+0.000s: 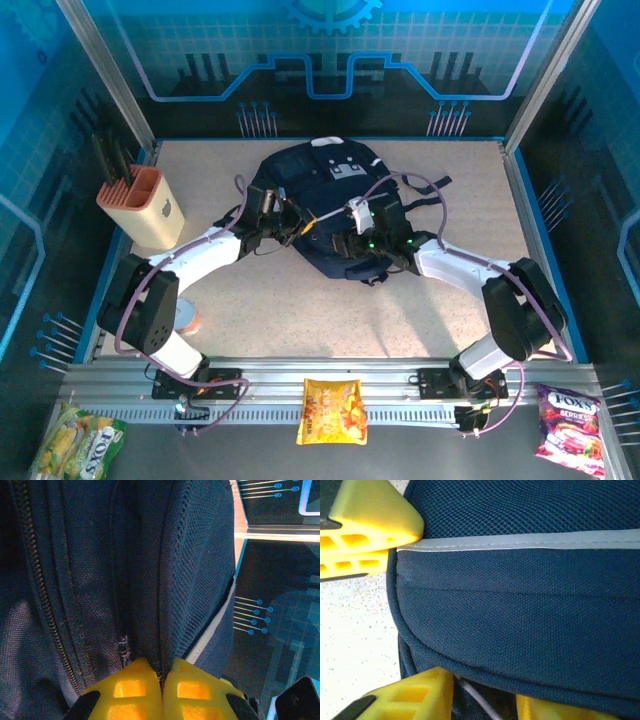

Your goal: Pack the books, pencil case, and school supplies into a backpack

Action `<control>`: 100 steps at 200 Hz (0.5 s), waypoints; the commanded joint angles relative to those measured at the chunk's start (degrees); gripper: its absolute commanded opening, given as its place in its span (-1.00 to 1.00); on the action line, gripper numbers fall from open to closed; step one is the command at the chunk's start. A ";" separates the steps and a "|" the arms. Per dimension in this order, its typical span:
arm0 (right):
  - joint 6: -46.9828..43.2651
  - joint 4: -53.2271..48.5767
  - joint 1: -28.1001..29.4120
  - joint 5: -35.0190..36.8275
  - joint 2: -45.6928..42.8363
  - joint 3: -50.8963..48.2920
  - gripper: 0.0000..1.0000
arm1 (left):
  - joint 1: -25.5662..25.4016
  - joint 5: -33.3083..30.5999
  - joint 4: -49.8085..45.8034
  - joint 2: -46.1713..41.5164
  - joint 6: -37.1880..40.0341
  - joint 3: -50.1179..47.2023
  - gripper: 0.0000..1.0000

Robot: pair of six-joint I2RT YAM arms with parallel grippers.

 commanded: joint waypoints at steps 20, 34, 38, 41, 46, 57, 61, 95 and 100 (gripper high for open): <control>-0.93 -1.41 -1.20 5.13 -0.96 0.56 -0.67 | 1.14 2.41 1.75 -3.05 1.49 2.10 -1.00; -1.05 -1.89 -1.62 7.34 -1.79 0.17 -0.76 | 1.57 2.28 1.72 -3.25 1.68 1.67 -1.00; -1.05 -2.00 -1.83 8.07 -2.12 -0.97 -0.80 | 1.73 2.26 1.72 -3.31 1.62 1.52 -1.00; -0.99 -2.03 -1.96 8.60 -2.41 -1.56 -0.82 | 1.77 2.24 1.72 -3.32 1.64 1.43 -1.00; -0.97 -2.12 -2.20 9.36 -2.82 -2.10 -0.85 | 1.86 2.17 1.72 -3.43 1.79 1.31 -1.00; -0.73 -2.13 -2.76 10.89 -3.70 -3.15 -0.90 | 2.11 1.90 1.51 -3.57 1.93 0.97 -1.00; -0.63 -2.17 -2.93 11.57 -4.07 -3.57 -0.91 | 2.20 1.88 1.42 -3.55 2.06 0.88 -1.00; 1.96 -3.44 -4.51 19.39 -6.39 -6.02 -0.98 | 2.33 1.71 1.04 -3.49 2.57 0.27 -1.00; 2.67 -4.01 -4.83 20.53 -6.53 -6.09 -0.99 | 2.39 1.79 1.02 -3.49 2.67 0.17 -1.00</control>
